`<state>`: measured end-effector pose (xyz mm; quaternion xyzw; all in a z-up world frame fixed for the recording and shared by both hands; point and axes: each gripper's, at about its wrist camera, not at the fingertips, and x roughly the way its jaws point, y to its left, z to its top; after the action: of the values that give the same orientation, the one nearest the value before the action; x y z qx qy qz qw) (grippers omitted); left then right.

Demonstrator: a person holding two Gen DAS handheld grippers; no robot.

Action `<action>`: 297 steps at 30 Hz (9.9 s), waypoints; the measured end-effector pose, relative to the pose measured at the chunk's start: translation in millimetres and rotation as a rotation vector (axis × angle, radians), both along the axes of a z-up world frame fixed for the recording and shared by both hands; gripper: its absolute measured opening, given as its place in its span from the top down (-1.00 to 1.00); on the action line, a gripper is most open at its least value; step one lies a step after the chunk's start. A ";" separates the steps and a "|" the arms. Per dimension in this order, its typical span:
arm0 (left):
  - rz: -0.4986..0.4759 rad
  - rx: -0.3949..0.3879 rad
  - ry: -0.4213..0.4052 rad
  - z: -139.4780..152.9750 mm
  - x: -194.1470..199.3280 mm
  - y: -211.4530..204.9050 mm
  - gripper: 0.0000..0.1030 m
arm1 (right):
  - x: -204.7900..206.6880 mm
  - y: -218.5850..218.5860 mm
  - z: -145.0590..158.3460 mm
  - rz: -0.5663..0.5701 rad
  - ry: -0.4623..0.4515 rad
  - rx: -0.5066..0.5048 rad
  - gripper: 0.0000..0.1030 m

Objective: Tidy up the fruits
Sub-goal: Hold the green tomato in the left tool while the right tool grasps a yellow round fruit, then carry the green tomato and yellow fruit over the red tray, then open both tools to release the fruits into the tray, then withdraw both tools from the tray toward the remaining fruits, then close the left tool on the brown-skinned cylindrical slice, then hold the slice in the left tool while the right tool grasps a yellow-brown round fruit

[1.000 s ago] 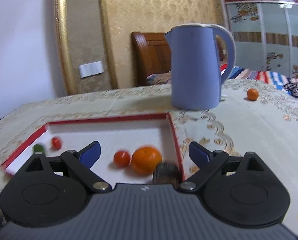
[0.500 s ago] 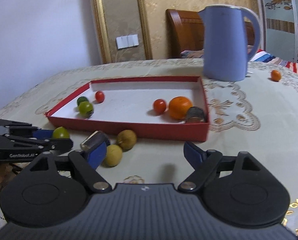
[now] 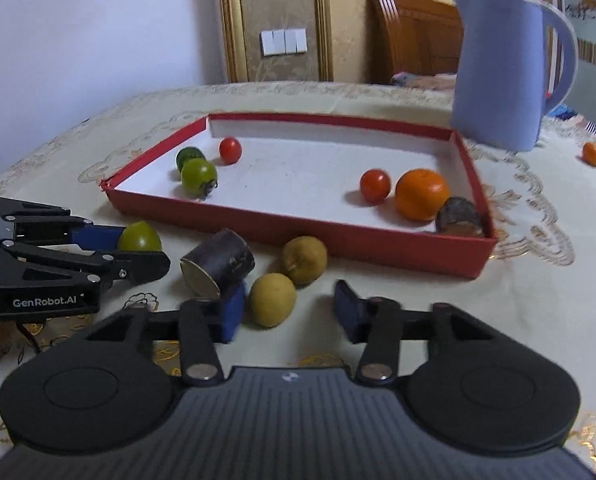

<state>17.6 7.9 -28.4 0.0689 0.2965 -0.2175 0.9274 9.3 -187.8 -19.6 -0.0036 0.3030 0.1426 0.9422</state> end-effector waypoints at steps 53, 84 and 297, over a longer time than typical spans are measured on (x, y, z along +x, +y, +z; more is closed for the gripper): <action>0.234 0.126 -0.031 8.7 -2.0 3.5 0.37 | -9.6 -9.0 18.0 -0.071 -0.120 0.049 0.51; 0.189 0.072 -0.046 40.7 23.5 -21.5 0.37 | -0.1 -25.0 26.9 -0.119 -0.176 0.062 0.51; 0.239 -0.047 0.019 2.4 15.9 3.3 0.34 | 1.1 -39.0 11.4 -0.240 -0.202 0.035 -1.00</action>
<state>33.4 11.1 -26.0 0.0093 0.3062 -0.1129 0.9452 10.4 -226.8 -8.1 0.0346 0.2024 0.0330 0.9781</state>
